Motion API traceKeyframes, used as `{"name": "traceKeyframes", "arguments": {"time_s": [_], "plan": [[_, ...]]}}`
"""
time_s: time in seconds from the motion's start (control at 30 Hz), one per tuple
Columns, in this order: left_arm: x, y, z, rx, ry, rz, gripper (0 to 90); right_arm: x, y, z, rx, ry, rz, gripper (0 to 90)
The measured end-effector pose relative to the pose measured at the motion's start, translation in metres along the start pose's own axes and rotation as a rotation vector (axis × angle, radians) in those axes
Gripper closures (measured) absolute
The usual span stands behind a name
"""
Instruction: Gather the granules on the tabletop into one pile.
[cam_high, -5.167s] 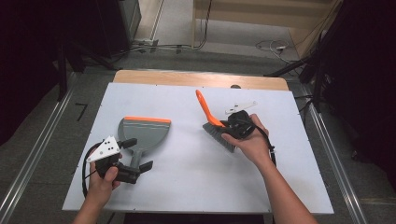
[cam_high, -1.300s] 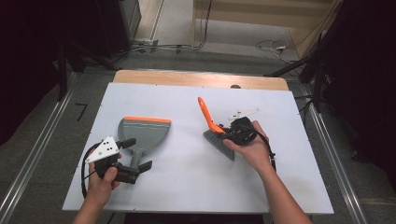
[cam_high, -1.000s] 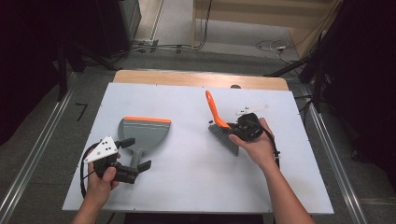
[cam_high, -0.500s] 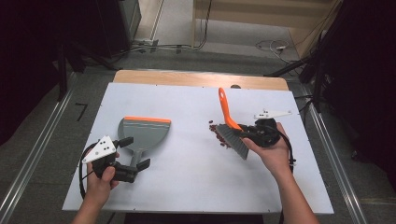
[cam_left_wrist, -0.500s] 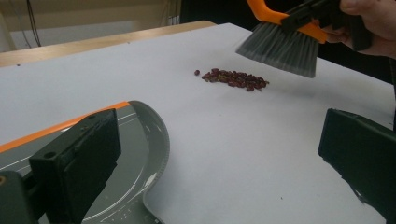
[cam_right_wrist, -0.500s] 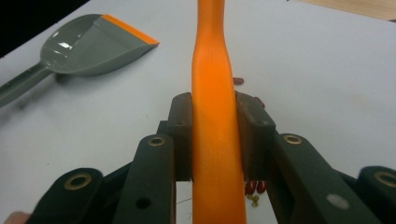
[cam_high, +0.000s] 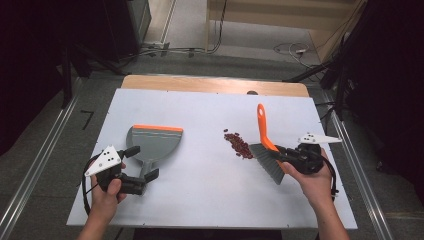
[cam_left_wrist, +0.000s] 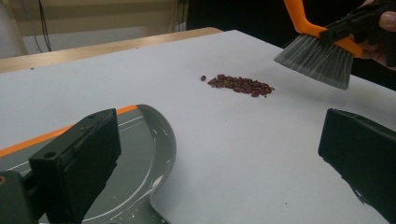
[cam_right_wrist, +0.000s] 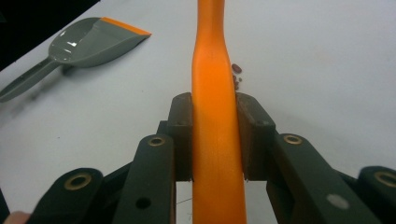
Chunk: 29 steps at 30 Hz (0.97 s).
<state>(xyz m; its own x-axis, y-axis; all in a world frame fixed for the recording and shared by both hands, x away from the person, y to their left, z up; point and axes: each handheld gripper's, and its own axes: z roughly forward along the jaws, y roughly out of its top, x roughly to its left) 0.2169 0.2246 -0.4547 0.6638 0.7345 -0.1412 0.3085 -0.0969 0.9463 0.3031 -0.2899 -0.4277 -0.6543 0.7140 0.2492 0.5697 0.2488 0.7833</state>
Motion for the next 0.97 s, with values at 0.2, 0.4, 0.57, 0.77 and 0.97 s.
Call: {"name": "traceKeyframes", "arguments": {"time_s": [0.2,0.4,0.57,0.77,0.97], "plan": [[0.006,-0.002,-0.005,-0.031,0.024,-0.026,0.0,-0.013,-0.017,-0.015,-0.014,0.001,0.026,69.0],[0.009,-0.003,-0.01,-0.051,0.052,-0.035,0.0,-0.027,-0.038,-0.025,-0.042,0.01,0.074,69.0],[0.011,-0.005,-0.009,-0.045,0.06,-0.036,0.0,-0.038,-0.044,-0.03,-0.056,0.005,0.098,69.0],[0.011,-0.006,-0.007,-0.043,0.064,-0.042,0.0,-0.042,-0.045,-0.032,-0.054,-0.004,0.096,69.0],[0.009,-0.005,-0.005,-0.037,0.057,-0.032,0.0,-0.044,-0.045,-0.034,-0.067,-0.007,0.106,69.0]]}}
